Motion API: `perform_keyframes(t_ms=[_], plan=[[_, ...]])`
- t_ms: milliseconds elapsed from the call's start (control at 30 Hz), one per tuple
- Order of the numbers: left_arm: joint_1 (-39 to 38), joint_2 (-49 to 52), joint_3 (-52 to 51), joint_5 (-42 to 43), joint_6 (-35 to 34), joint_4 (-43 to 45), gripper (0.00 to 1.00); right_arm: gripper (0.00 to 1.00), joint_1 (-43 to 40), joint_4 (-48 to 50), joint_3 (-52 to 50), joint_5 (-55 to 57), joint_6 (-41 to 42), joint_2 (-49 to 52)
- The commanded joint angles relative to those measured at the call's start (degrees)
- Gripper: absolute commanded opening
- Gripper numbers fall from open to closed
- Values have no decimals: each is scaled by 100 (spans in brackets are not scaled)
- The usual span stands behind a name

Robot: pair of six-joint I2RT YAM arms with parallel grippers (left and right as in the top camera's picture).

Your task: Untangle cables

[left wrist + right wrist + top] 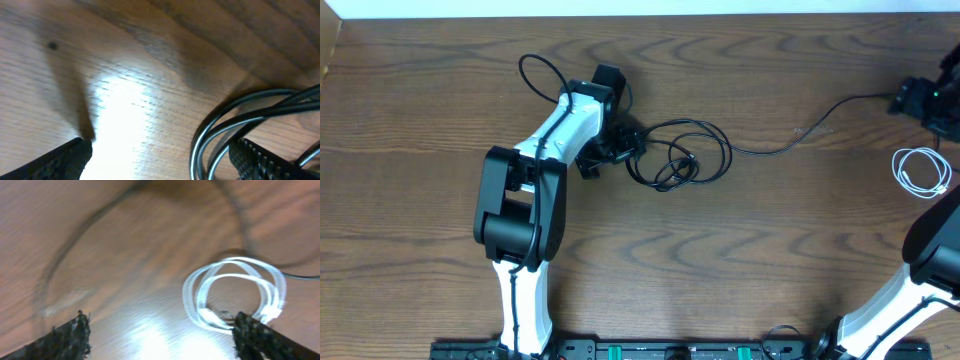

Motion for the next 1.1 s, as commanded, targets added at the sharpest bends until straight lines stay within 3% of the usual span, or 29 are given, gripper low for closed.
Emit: perform_keyframes(t_ms=[0,133,300,400,467,600,1067], plan=[[92,-170,332,-116,227,-105,93,91,192,-127,70,-1425,-332,-118],[107,-485,350,-7,225,-109,93,93,428,-234,17,-2225,-433,-118],[105,-726,350,409,227,-236,90,96,844,-313,13,-2393,-431,-118],[90,-726,341,1005,225,-350,84,88,1161,-304,-44,-2391,-431,-118],[42,-726,317,1296,227,-415,82,75,1360,-289,-103,-2391,-417,-116],[-125,-726,295,1327,273,-579,81,63,1738,-269,-251,-2391,-120,-116],[-986,-723,214,1322,262,-898,81,44,3032,737,-1067,-2391,743,-116]])
